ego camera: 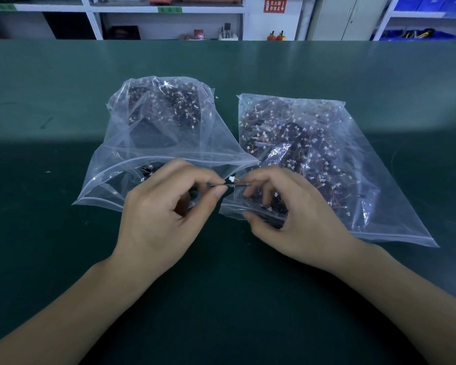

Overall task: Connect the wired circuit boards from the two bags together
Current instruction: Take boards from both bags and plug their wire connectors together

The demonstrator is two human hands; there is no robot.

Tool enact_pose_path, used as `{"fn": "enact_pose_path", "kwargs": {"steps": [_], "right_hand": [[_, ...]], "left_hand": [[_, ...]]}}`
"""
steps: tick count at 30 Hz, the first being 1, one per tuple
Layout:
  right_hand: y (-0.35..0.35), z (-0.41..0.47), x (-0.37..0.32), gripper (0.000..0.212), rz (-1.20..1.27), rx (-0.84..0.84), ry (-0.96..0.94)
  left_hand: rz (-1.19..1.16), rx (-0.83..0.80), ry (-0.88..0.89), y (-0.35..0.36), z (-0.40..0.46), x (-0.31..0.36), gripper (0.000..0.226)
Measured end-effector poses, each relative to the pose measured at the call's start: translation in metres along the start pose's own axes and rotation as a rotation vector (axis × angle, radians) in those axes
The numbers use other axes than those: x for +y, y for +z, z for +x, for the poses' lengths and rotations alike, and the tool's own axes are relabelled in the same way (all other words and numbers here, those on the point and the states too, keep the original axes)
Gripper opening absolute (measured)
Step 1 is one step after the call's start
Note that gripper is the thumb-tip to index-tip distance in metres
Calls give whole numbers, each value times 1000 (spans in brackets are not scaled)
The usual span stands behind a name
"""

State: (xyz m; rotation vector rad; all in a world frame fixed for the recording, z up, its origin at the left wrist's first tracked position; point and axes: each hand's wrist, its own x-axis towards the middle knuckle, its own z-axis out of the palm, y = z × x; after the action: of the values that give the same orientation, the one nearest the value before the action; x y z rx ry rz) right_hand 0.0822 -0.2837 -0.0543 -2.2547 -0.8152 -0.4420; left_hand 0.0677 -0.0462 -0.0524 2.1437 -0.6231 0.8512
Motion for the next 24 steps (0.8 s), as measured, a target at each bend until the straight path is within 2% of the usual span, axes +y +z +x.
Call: {"fn": "enact_pose_path", "kwargs": {"steps": [4, 8, 13, 20, 24], "right_hand": [[-2, 2, 3, 52, -122, -49, -7], [-4, 3, 4, 45, -67, 4, 44], [-5, 1, 0, 44, 31, 91, 101], [-3, 1, -1, 44, 59, 105, 84], [-2, 1, -2, 41, 57, 89, 75]], "left_hand": [[-9, -48, -10, 0, -1, 0, 7], [-24, -121, -9, 0, -2, 1, 7], [132, -158, 44, 2, -1, 6, 7], [361, -149, 204, 11, 3, 8, 17], [472, -251, 250, 13, 4, 10, 10]]}}
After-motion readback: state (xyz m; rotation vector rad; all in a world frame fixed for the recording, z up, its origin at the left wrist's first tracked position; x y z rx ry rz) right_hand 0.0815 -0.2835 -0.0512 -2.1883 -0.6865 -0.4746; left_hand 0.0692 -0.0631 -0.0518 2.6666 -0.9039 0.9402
